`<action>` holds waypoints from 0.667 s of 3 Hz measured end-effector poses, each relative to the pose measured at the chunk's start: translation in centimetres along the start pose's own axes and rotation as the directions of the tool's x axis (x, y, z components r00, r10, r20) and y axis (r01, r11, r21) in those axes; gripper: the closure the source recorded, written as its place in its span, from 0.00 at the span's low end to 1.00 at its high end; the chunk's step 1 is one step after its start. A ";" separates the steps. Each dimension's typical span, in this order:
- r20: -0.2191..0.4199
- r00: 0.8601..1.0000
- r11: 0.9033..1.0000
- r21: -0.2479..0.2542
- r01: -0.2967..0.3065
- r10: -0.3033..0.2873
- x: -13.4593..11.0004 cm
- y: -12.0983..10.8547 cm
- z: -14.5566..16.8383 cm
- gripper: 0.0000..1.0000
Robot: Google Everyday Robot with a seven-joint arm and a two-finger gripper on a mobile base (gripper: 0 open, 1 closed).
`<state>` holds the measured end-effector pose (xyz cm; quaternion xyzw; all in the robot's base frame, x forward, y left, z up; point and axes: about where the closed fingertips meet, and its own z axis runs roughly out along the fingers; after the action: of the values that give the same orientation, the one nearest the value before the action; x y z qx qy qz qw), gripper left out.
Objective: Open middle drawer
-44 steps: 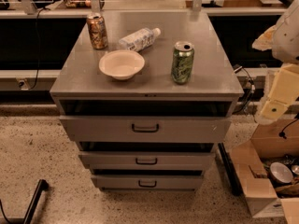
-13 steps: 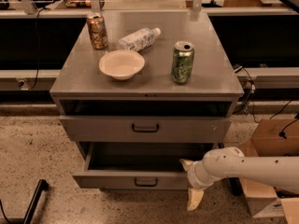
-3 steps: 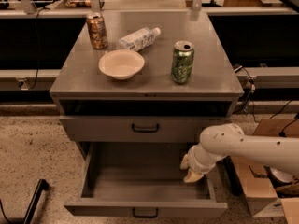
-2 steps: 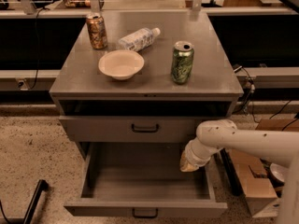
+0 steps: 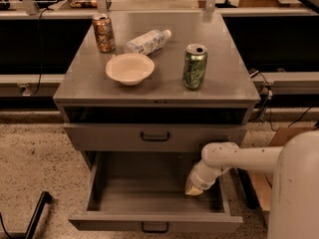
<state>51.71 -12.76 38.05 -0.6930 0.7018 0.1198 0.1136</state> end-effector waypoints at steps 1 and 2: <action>0.005 1.000 0.999 -0.038 -0.012 0.013 -1.3 3.3 0.7 1.00; 0.004 1.000 0.995 -0.098 0.005 -0.005 -2.5 7.2 0.2 1.00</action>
Offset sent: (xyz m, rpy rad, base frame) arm -0.1212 0.0363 0.0233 -0.0009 0.1552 0.0867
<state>44.54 -10.26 38.74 -0.6993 0.6931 0.1549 0.0811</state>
